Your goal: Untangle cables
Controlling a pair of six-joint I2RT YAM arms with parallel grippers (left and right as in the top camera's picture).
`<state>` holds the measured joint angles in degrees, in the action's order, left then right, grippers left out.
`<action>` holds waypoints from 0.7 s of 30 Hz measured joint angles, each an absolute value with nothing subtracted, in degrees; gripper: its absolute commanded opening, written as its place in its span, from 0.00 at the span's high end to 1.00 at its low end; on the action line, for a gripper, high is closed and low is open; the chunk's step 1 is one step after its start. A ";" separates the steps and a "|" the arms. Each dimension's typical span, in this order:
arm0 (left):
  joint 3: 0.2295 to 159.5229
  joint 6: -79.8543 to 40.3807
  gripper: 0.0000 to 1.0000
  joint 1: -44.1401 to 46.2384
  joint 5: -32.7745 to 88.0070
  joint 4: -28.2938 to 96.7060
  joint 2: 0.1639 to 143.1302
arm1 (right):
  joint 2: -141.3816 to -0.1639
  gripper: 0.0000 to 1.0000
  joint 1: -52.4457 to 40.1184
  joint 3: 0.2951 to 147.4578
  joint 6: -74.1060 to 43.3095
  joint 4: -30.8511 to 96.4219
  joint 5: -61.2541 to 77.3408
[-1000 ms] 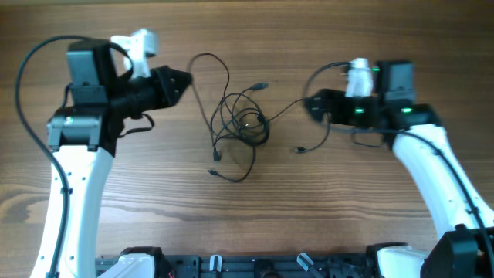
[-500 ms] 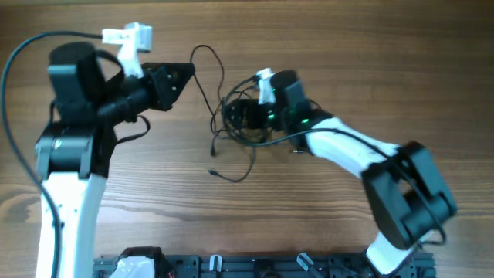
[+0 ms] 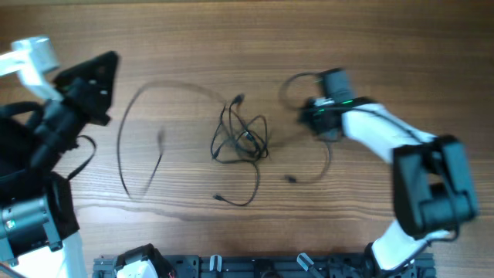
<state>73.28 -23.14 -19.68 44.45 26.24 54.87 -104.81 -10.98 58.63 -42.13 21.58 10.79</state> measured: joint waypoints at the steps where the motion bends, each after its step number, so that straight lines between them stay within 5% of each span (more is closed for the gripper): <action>1: 73.28 -23.33 0.96 -21.45 44.47 26.26 54.96 | -103.39 0.96 -7.31 58.63 -40.71 22.96 10.17; 5: 73.28 -23.57 0.96 -25.67 44.47 26.24 56.64 | -97.56 0.89 2.26 58.63 -34.81 27.05 9.41; 7: 73.28 -23.77 0.90 -26.63 44.47 26.26 58.33 | -94.61 0.64 5.30 58.63 -31.81 28.29 10.33; 10: 73.30 -25.12 0.50 -26.48 44.51 27.70 62.70 | -89.38 0.42 7.79 58.65 -23.68 30.98 16.01; 13: 73.32 -27.18 0.36 -24.99 44.45 31.22 67.33 | -87.88 0.35 5.63 58.65 -19.18 33.85 20.08; 16: 73.38 -28.97 0.44 -21.47 44.21 36.14 72.60 | -87.90 0.34 2.57 58.61 -17.85 35.42 22.11; 21: 73.47 -32.91 0.41 -12.40 39.31 42.76 83.68 | -87.90 0.31 -2.28 58.59 -18.09 34.06 23.57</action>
<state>73.47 -32.91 -12.40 39.31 42.76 83.68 -87.90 -2.28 58.59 -18.09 34.06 23.57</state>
